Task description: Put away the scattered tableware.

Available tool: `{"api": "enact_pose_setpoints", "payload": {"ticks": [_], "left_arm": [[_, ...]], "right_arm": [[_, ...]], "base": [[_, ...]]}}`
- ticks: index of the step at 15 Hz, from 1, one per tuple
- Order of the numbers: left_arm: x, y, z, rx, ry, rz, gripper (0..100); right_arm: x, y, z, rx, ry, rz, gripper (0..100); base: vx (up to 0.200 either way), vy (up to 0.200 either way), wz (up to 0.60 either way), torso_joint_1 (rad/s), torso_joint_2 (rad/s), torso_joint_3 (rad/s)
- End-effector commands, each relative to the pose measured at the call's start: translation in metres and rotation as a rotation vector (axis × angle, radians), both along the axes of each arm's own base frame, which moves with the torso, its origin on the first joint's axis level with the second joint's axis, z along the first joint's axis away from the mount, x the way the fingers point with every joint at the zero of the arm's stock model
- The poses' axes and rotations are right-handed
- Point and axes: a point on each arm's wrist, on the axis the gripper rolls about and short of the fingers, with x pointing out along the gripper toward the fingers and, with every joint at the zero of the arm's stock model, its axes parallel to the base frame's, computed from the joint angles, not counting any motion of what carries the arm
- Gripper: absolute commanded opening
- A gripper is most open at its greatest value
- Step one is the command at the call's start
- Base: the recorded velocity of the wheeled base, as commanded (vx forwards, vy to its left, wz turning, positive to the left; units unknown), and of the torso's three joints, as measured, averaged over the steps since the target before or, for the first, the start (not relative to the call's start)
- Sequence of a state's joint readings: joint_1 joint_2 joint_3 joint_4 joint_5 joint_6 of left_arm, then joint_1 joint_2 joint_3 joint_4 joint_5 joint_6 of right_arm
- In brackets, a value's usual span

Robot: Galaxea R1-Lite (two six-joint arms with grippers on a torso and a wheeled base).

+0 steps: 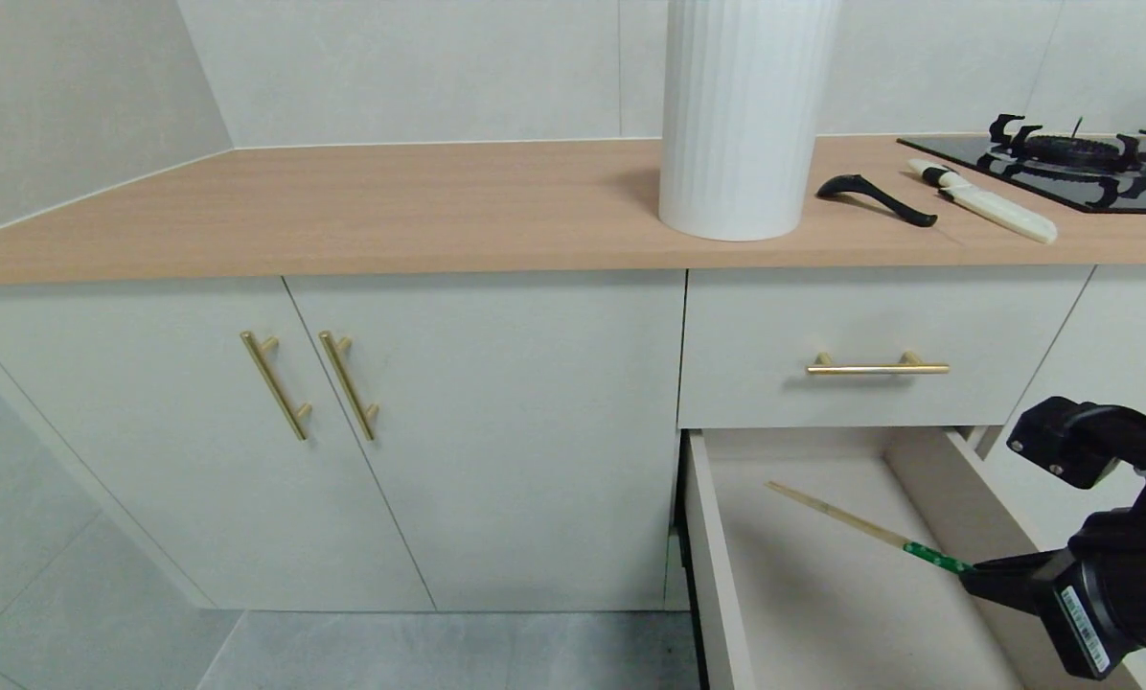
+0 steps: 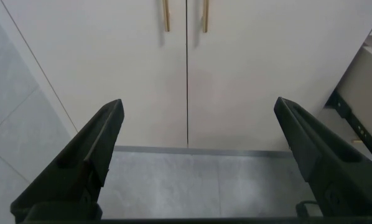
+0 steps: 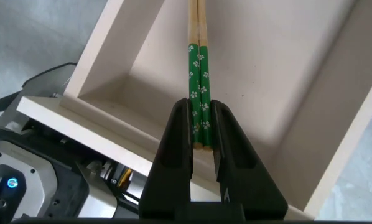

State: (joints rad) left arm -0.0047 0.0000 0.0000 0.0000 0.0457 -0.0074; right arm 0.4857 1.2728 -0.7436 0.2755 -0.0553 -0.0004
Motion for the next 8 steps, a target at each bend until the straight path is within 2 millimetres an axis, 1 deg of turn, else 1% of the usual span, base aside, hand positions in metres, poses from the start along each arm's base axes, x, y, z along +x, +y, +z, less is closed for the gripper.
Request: {"api": "enact_pose_setpoints", "payload": {"ticks": [1,3,4,5,6,7,8], "left_arm": [[0.000,0.000,0.000,0.000,0.000,0.000,100],[0.000,0.000,0.000,0.000,0.000,0.000,100],[0.000,0.000,0.000,0.000,0.000,0.000,100],[0.000,0.000,0.000,0.000,0.000,0.000,100],[0.000,0.000,0.000,0.000,0.000,0.000,100],[0.000,0.000,0.000,0.000,0.000,0.000,100],[0.000,0.000,0.000,0.000,0.000,0.000,100]], "right_arm": [[0.011,0.006,-0.013,-0.019,0.034,-0.001,0],[0.020,0.010,-0.024,-0.029,0.046,-0.004,0],[0.029,0.015,-0.032,-0.043,0.054,-0.015,0],[0.035,0.018,-0.036,-0.039,0.059,-0.021,0],[0.052,0.028,-0.051,-0.005,0.088,-0.063,0],[0.064,0.039,-0.062,0.053,0.097,-0.113,0],[0.075,0.046,-0.072,0.096,0.106,-0.165,0]], "base": [[0.000,0.000,0.00,0.000,0.00,0.000],[0.000,0.000,0.00,0.000,0.00,0.000],[0.000,0.000,0.00,0.000,0.00,0.000],[0.000,0.000,0.00,0.000,0.00,0.000],[0.000,0.000,0.00,0.000,0.00,0.000],[0.000,0.000,0.00,0.000,0.00,0.000],[0.000,0.000,0.00,0.000,0.00,0.000]]}}
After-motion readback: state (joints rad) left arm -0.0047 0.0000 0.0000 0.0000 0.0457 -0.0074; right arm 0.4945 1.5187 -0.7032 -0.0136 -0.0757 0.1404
